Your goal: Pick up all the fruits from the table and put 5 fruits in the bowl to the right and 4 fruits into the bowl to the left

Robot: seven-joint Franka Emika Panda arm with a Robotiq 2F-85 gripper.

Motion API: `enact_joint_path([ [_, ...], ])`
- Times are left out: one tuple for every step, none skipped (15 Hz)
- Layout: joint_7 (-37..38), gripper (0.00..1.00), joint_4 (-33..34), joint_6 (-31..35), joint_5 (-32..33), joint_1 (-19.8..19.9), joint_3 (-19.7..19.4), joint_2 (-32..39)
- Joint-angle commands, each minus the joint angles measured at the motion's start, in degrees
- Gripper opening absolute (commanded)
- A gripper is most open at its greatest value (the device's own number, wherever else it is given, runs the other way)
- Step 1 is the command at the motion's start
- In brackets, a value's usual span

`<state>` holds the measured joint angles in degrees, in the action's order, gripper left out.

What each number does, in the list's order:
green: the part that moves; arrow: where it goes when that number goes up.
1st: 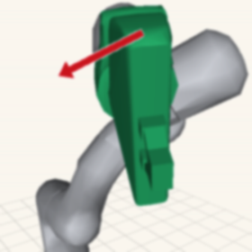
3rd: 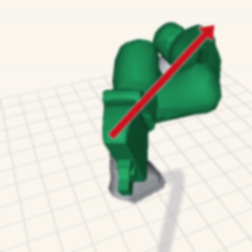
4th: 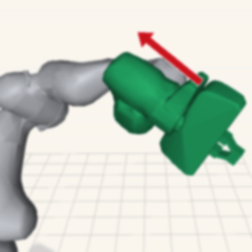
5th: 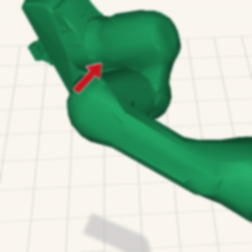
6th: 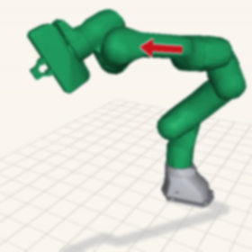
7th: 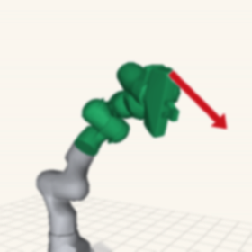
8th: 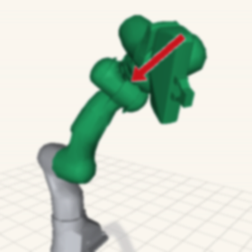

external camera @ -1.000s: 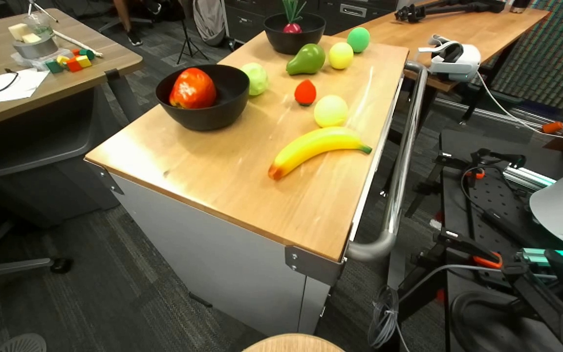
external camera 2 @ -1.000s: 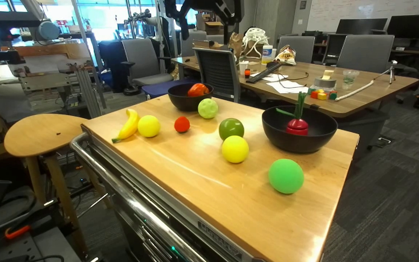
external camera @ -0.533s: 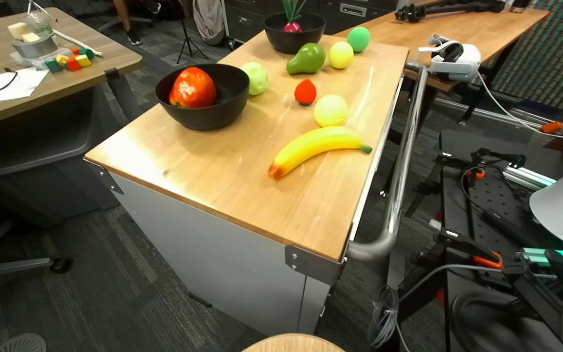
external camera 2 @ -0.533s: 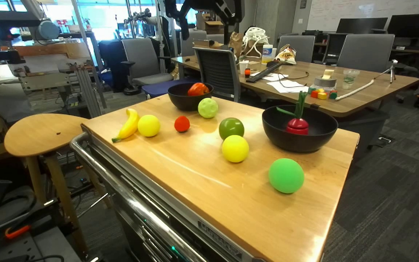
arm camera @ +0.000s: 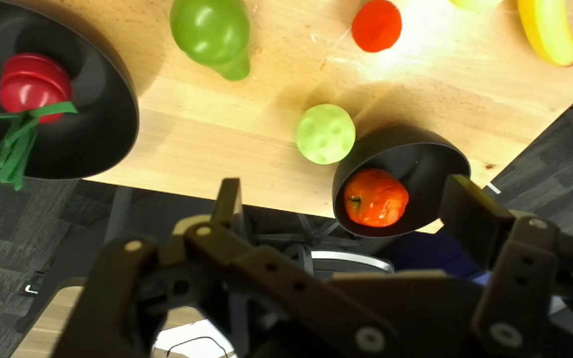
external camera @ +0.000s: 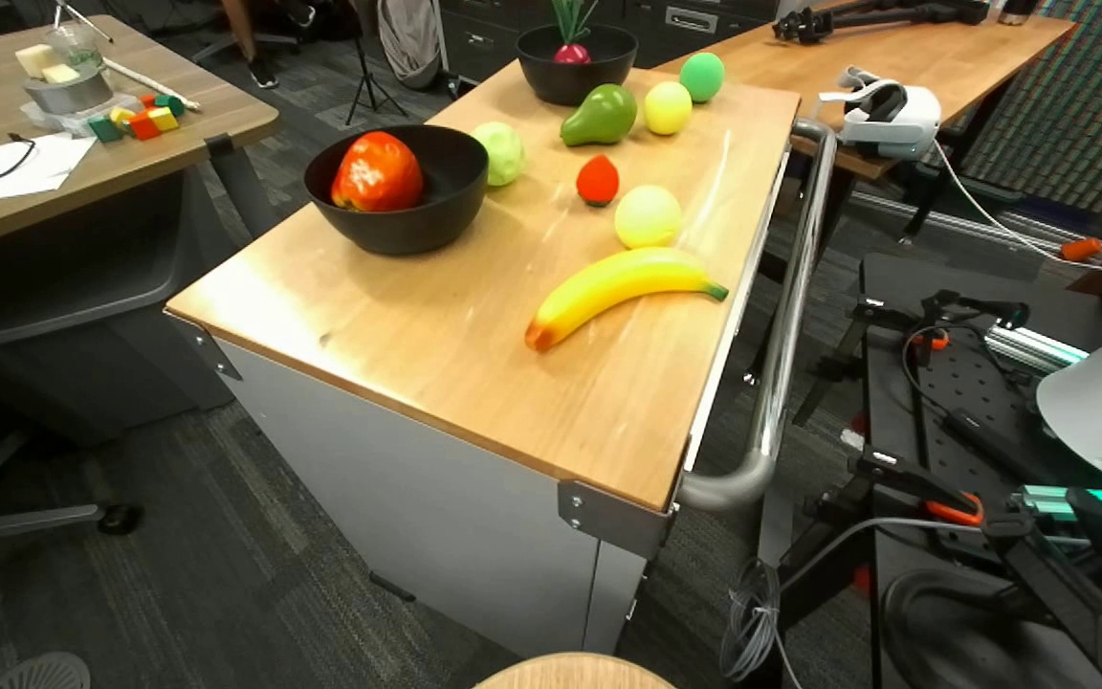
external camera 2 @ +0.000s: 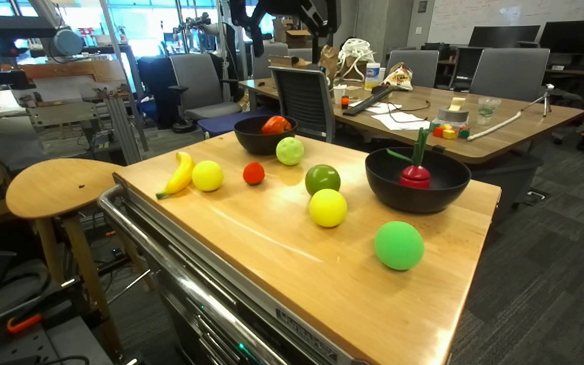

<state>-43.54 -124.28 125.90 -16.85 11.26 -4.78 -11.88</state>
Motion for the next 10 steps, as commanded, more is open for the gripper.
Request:
enact_joint_path([
  [-5.23,1.0,0.83,-4.0,-3.21,-4.11,-4.16,0.35],
  [-9.21,1.0,1.25,-6.96,-5.37,-5.01,-5.34,0.57],
  [-12.91,1.0,1.0,-8.13,-6.05,-5.31,-6.21,0.59],
  [-16.28,1.0,1.3,-10.36,-6.73,-5.53,-7.0,0.91],
  [-19.85,1.0,1.61,-11.7,-6.94,-5.67,-7.56,1.44],
  [-13.69,1.0,0.15,-8.73,-4.86,-5.13,-6.23,0.74],
  [-14.57,1.0,0.07,-9.14,-4.94,-5.05,-6.58,0.88],
  [-14.52,1.0,0.05,-9.13,-4.92,-5.02,-6.64,1.03],
  [-14.49,1.0,0.05,-9.13,-4.92,-5.01,-6.62,1.15],
  [-14.47,1.0,0.05,-9.13,-4.93,-5.03,-6.56,1.21],
])
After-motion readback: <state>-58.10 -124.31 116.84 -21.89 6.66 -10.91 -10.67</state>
